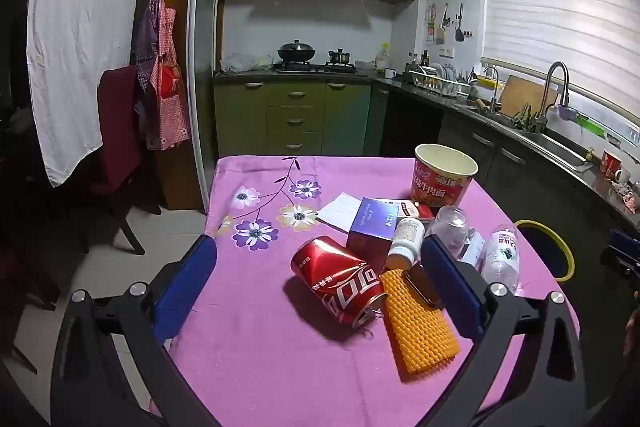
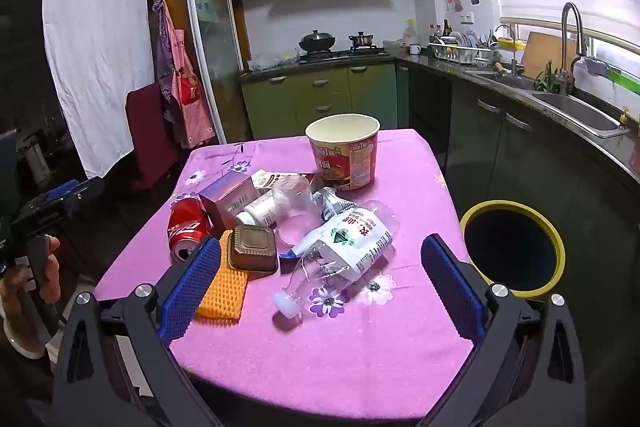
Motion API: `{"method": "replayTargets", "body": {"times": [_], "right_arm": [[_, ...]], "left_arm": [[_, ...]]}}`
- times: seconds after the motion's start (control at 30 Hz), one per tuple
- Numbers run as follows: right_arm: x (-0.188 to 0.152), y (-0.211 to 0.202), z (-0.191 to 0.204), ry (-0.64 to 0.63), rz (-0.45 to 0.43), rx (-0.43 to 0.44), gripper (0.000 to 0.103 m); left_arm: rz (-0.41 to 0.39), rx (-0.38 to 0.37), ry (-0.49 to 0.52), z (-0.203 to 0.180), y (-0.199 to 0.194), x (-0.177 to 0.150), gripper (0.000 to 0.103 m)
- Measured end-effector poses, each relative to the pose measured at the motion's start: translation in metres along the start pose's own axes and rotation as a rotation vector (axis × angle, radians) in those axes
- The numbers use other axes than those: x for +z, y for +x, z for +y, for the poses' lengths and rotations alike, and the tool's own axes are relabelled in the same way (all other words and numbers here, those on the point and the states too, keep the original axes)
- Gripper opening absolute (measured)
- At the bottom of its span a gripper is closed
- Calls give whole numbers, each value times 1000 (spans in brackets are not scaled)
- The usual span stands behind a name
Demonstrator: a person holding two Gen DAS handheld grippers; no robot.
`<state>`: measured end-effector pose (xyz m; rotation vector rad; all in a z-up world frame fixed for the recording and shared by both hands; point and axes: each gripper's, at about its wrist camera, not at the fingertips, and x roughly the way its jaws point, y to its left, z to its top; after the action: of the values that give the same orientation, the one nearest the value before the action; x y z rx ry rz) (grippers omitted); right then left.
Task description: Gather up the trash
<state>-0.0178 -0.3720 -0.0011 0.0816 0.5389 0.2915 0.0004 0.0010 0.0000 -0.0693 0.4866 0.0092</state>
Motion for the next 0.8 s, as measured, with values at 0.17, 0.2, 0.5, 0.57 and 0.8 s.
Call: {"method": "replayTargets", "body": {"times": [0.17, 0.2, 0.5, 0.57, 0.8], "right_arm": [[1, -5, -4, 1, -9, 5, 99], [-1, 2, 0, -6, 3, -10, 99], [1, 0, 1, -13, 2, -29, 99], [2, 0, 2, -12, 4, -29, 99], [2, 0, 2, -13, 4, -31, 99]], "left_arm": [[4, -7, 6, 1, 2, 1, 97], [4, -8, 6, 1, 2, 1, 97], [1, -6, 11, -2, 1, -4, 97], [2, -7, 11, -2, 1, -3, 97], [6, -18, 17, -7, 3, -5, 97]]}}
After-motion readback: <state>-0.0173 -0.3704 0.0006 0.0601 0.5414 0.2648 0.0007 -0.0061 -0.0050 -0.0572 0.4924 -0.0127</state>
